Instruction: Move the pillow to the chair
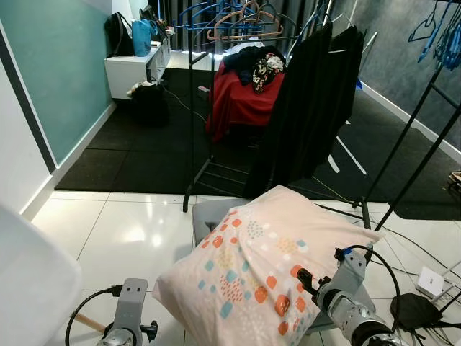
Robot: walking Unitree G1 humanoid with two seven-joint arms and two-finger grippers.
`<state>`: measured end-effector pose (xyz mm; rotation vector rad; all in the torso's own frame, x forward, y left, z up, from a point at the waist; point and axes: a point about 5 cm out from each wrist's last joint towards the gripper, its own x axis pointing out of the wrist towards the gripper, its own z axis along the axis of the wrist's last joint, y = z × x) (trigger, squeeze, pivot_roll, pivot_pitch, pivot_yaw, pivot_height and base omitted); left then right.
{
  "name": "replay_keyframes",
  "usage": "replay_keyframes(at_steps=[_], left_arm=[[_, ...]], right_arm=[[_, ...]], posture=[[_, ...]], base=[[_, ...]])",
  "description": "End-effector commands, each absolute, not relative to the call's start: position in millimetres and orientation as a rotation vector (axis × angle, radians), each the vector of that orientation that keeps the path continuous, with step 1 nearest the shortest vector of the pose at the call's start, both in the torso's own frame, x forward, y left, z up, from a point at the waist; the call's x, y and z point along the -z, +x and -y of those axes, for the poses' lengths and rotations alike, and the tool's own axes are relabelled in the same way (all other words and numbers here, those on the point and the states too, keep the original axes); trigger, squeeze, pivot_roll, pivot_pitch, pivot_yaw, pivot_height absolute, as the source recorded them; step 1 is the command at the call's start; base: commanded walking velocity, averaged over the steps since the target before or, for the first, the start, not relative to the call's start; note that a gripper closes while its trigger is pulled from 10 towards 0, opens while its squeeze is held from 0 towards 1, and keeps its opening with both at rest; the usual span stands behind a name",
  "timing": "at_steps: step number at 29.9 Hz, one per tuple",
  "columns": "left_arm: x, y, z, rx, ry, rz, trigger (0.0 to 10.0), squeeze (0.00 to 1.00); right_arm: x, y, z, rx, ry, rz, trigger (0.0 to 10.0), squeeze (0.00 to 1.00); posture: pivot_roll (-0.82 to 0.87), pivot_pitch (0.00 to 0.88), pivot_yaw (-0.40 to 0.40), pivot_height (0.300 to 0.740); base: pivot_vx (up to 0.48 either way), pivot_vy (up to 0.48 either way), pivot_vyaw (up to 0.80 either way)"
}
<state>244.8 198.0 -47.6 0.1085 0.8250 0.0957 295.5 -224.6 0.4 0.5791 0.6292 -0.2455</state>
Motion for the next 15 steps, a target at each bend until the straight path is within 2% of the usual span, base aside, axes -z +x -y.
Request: replay_keyframes(at_steps=[1,8,15], left_arm=[[49.0,241.8,-201.2,-0.098,0.121,-0.829,10.0,0.0],[49.2,241.4,-201.1,-0.095,0.124,-0.83,10.0,0.0],[49.4,240.9,-201.5,-0.095,0.129,-0.828,10.0,0.0]], right_arm=[[0.9,294.5,224.6,0.273,0.614,-0.645,10.0,0.0],[3.1,291.3,230.4,0.351,0.599,-0.678,10.0,0.0],[-0.8,292.2,239.4,0.384,0.681,-0.626,10.0,0.0]], posture=[[-0.09,0.009,-0.069,0.65],[-0.09,0.007,-0.068,0.635],[-0.08,0.006,-0.064,0.615]], base=[[0.0,0.0,0.0],[0.0,0.0,0.0],[0.0,0.0,0.0]])
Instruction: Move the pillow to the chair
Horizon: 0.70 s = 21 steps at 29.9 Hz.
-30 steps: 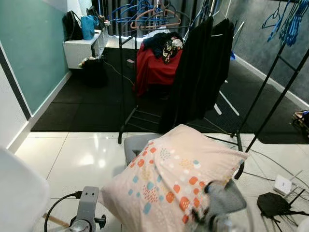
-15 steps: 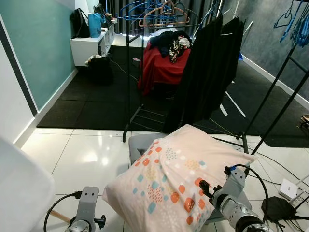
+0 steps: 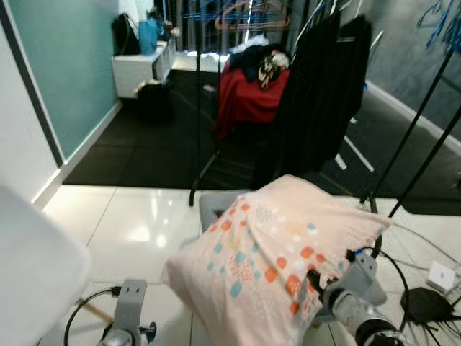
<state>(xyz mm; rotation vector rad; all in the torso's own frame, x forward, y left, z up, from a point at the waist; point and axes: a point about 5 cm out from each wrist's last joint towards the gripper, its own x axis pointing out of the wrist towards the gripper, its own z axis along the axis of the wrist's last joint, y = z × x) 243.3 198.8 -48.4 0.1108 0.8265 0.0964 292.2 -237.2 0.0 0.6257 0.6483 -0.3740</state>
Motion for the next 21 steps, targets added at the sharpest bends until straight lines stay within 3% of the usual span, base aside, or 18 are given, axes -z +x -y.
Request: replay_keyframes(at_steps=[1,12,21], left_arm=[[49.4,240.9,-201.5,-0.095,0.129,-0.828,10.0,0.0],[49.8,237.5,-207.7,-0.112,0.158,-0.806,10.0,0.0],[50.9,233.1,-214.9,-0.116,0.183,-0.805,10.0,0.0]], right_arm=[[-0.8,292.2,239.4,0.384,0.681,-0.626,10.0,0.0],[-20.9,310.1,236.8,0.282,0.851,-0.455,10.0,0.0],[-36.0,322.4,222.4,0.094,1.012,-0.331,10.0,0.0]], posture=[[-0.08,0.006,-0.064,0.615],[-0.05,0.021,-0.033,0.585],[-0.03,0.052,-0.007,0.555]], base=[[0.0,0.0,0.0],[0.0,0.0,0.0],[0.0,0.0,0.0]])
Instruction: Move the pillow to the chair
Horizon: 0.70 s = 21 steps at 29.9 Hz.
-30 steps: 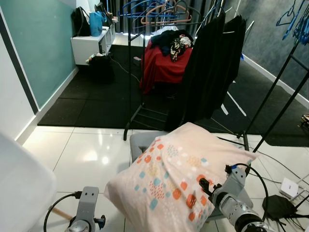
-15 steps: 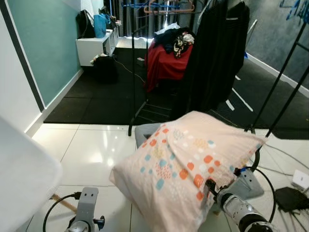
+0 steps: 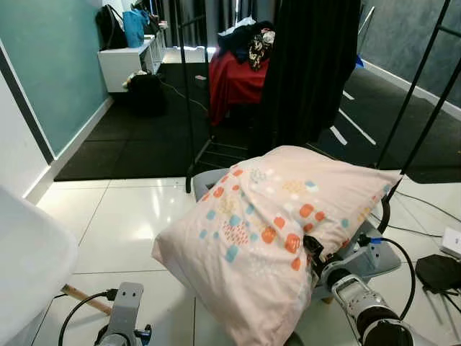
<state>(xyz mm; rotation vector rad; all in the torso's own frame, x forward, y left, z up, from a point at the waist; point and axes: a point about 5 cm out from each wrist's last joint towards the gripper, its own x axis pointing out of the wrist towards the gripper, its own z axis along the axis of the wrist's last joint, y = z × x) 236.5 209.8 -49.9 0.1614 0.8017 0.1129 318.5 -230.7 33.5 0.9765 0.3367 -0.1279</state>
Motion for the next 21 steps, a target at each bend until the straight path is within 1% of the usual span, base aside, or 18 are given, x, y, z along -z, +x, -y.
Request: replay_keyframes(at_steps=[1,7,9,12,13,14,19,21], left_arm=[[50.9,233.1,-214.9,-0.116,0.183,-0.805,10.0,0.0],[51.7,230.5,-218.2,-0.118,0.193,-0.807,10.0,0.0],[52.0,229.3,-220.1,-0.115,0.205,-0.81,10.0,0.0],[52.1,229.0,-220.6,-0.114,0.209,-0.811,10.0,0.0],[51.9,228.9,-221.6,-0.114,0.213,-0.811,10.0,0.0],[51.7,229.0,-222.0,-0.115,0.214,-0.811,10.0,0.0],[51.5,229.1,-222.6,-0.118,0.214,-0.81,10.0,0.0],[51.5,229.2,-222.6,-0.118,0.213,-0.811,10.0,0.0]], right_arm=[[-36.0,322.4,222.4,0.094,1.012,-0.331,10.0,0.0],[-40.6,324.1,220.4,0.037,1.095,-0.28,10.0,0.0],[-46.6,327.0,216.0,-0.045,1.138,-0.24,10.0,0.0],[-48.7,327.9,214.1,-0.077,1.15,-0.229,10.0,0.0],[-53.2,330.6,207.3,-0.15,1.158,-0.213,10.0,0.0],[-55.4,332.1,203.8,-0.178,1.17,-0.202,10.0,0.0],[-60.8,335.5,197.5,-0.222,1.219,-0.171,10.0,0.0],[-61.7,336.7,194.2,-0.238,1.212,-0.182,10.0,0.0]], posture=[[-0.03,0.052,-0.007,0.555],[-0.02,0.068,0.012,0.54],[-0.01,0.074,0.019,0.53],[-0.01,0.074,0.02,0.525],[-0.01,0.076,0.021,0.515],[-0.01,0.076,0.02,0.511],[0.0,0.076,0.019,0.511],[0.0,0.077,0.021,0.511]], base=[[0.0,0.0,0.0],[0.0,0.0,0.0],[0.0,0.0,0.0],[0.0,0.0,0.0],[0.0,0.0,0.0],[0.0,0.0,0.0],[0.0,0.0,0.0],[0.0,0.0,0.0]])
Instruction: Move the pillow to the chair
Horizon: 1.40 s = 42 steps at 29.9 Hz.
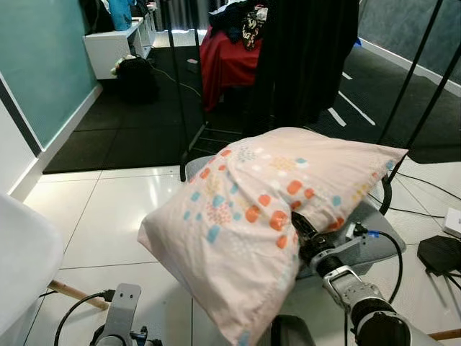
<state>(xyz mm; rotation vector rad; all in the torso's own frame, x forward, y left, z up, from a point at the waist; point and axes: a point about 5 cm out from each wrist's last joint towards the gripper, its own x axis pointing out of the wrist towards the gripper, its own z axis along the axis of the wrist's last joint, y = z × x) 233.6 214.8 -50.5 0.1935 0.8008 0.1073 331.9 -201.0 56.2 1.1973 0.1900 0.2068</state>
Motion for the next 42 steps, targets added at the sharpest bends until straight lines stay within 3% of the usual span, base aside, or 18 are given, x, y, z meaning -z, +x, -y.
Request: replay_keyframes(at_steps=[1,10,11,12,34,37,42], left_arm=[[51.5,229.2,-222.5,-0.117,0.213,-0.811,10.0,0.0],[51.4,229.6,-222.1,-0.116,0.212,-0.812,10.0,0.0],[51.3,229.7,-222.1,-0.116,0.212,-0.811,10.0,0.0],[51.2,229.9,-221.9,-0.116,0.211,-0.811,10.0,0.0],[49.8,233.6,-218.6,-0.115,0.207,-0.806,10.0,0.0],[49.4,234.9,-216.6,-0.119,0.205,-0.804,10.0,0.0],[49.2,236.0,-214.4,-0.12,0.204,-0.802,10.0,0.0]], right_arm=[[-63.4,338.1,189.3,-0.269,1.205,-0.195,10.0,0.0],[-81.8,351.0,176.1,-0.363,1.171,-0.181,10.0,0.0],[-84.2,352.9,175.3,-0.365,1.163,-0.178,4.3,0.0],[-87.4,354.8,175.0,-0.375,1.156,-0.168,0.0,0.0],[-108.5,366.6,181.0,-0.392,1.055,-0.098,0.0,0.0],[-137.3,379.9,176.2,-0.468,0.94,-0.021,0.0,0.0],[-164.6,389.0,175.0,-0.537,0.915,0.06,0.0,0.0]], posture=[[0.0,0.077,0.021,0.511],[-0.01,0.075,0.018,0.511],[-0.01,0.074,0.017,0.511],[-0.01,0.073,0.016,0.511],[-0.04,0.039,0.005,0.511],[-0.06,0.024,-0.003,0.511],[-0.07,0.015,-0.011,0.526]], base=[[0.0,0.0,0.0],[0.0,0.0,0.0],[0.0,0.0,0.0],[0.0,0.0,0.0],[0.0,0.0,0.0],[0.0,0.0,0.0],[0.0,0.0,0.0]])
